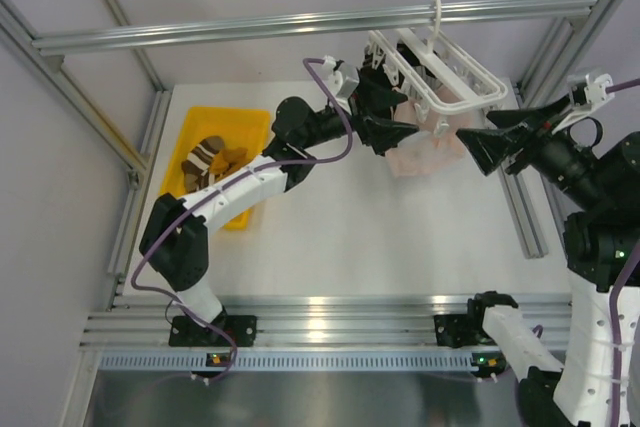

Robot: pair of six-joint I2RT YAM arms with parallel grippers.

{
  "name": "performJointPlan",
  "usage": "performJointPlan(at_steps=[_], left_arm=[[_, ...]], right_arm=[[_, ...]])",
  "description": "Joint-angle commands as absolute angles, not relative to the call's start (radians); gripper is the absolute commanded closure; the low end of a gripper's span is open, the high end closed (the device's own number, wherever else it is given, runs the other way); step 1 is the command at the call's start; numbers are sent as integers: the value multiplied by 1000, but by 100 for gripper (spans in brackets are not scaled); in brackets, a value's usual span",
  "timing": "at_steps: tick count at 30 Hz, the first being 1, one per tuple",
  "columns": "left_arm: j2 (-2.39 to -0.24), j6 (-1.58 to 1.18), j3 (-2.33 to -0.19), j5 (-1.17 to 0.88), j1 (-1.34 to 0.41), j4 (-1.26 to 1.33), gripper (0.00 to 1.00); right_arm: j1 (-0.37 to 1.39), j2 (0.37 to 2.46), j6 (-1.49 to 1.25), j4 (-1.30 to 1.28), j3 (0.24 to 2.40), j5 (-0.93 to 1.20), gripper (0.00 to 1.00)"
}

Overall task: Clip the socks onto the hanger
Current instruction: Open the clamp at the hanger.

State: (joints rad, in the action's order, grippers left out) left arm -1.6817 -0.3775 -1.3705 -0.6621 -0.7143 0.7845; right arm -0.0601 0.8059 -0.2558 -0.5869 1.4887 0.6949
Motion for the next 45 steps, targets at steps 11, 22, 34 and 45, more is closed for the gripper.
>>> performJointPlan(at_steps=[11, 22, 34, 45], left_arm=[[-1802, -382, -1483, -609, -724, 894, 20], [-1816, -379, -1500, -621, -742, 900, 23], [-1818, -363, -1519, -600, -746, 841, 64], [-1704, -259, -1514, -606, -762, 583, 100]], right_arm=[[-8, 861, -210, -485, 1522, 646, 32], [222, 950, -106, -476, 1589, 431, 37], [253, 939, -123, -492, 1600, 449, 42], [469, 973, -106, -494, 1539, 462, 67]])
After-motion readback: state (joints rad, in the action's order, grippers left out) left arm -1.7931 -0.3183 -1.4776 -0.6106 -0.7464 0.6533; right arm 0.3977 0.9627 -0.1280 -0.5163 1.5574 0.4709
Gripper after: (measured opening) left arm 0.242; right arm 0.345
